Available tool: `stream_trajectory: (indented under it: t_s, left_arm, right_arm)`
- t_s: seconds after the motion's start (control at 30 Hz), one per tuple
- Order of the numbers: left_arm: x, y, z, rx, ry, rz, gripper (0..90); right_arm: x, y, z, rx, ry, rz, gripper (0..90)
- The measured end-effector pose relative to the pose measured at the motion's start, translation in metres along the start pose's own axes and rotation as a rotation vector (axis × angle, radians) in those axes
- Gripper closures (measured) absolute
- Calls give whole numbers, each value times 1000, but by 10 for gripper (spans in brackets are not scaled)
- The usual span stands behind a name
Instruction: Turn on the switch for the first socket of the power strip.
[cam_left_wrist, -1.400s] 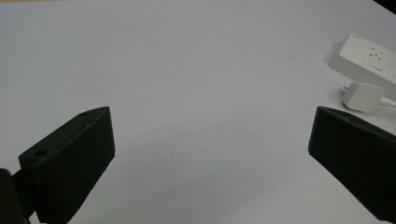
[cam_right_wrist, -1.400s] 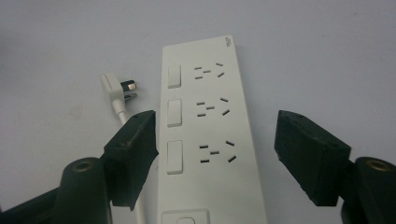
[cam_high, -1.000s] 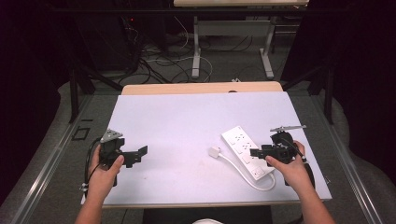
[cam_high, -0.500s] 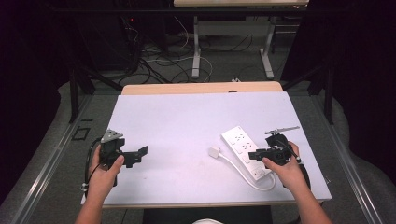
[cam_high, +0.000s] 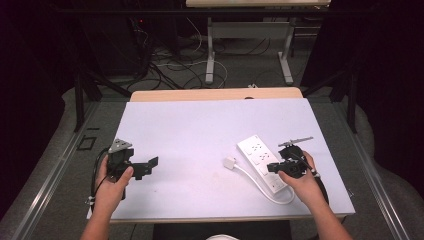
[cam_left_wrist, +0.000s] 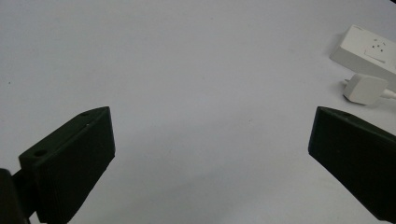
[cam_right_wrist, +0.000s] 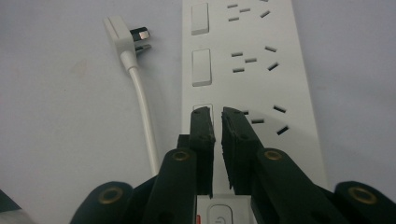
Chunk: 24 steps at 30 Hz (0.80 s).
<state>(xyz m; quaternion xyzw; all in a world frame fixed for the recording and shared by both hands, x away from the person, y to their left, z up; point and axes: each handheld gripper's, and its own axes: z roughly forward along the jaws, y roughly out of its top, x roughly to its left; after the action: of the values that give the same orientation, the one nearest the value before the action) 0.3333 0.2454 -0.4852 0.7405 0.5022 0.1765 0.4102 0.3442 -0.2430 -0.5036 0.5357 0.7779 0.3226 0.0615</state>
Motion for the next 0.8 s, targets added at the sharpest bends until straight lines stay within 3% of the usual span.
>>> stream_trajectory:
  t_s: [0.27, 0.8]
  left_arm:
    - [0, -1, 0, -7, 3, -3, 4]
    - [0, -1, 1, -5, 7, -4, 4]
  right_arm:
    - [2, 0, 5, 27, -35, -24, 900]
    - [3, 0, 15, 49, -33, 15, 887]
